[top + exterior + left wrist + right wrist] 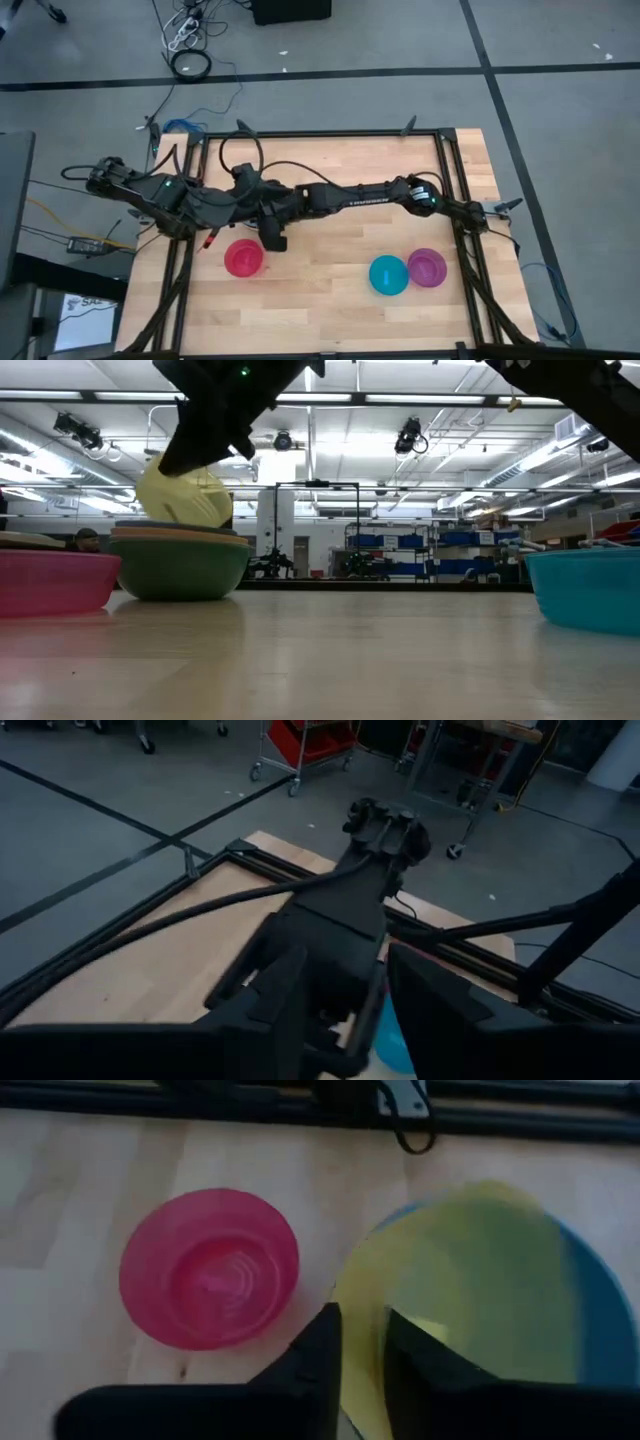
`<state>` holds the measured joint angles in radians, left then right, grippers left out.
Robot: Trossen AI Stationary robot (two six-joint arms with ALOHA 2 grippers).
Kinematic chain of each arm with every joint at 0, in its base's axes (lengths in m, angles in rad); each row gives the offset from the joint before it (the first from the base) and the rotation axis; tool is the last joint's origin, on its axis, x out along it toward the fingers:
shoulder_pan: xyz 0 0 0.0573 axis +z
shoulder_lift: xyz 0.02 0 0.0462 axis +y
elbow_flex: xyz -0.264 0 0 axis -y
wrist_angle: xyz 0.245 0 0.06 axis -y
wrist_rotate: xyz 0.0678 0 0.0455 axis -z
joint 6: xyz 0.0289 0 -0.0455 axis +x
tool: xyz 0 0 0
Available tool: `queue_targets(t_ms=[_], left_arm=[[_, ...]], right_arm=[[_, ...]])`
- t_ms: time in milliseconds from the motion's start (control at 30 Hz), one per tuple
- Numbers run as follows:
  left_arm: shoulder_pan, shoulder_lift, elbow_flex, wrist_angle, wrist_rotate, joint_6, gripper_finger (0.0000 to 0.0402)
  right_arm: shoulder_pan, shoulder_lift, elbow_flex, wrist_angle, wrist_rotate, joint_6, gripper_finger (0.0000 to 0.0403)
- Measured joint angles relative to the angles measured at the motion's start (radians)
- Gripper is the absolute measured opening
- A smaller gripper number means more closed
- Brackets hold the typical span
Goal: Nest bowls inside each other
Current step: Stack the yellow bowl on top of the blue bowl, then stack the light blue bowl on top of the yellow bowl
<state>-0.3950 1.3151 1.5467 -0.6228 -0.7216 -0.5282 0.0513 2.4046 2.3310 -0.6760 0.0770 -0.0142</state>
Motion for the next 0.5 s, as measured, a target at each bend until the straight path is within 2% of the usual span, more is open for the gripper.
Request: queue_targets(t_ms=[167,333,500], left_arm=[[-0.001,0.0,0.0,-0.001,0.003,-0.002,0.0147],[-0.016,0.0,0.0,-0.002,0.02,-0.003,0.0147],[-0.06,0.0,0.0,-0.012,0.024,-0.032,0.0147]], right_arm=[[-0.01,0.0,0.0,-0.051,-0.01,0.039,0.0104],[0.001,-0.006,-0.001,-0.173,-0.016,0.057,0.0123],[0.032,-0.012,-0.001,-0.435,-0.157,0.126,0.0122]])
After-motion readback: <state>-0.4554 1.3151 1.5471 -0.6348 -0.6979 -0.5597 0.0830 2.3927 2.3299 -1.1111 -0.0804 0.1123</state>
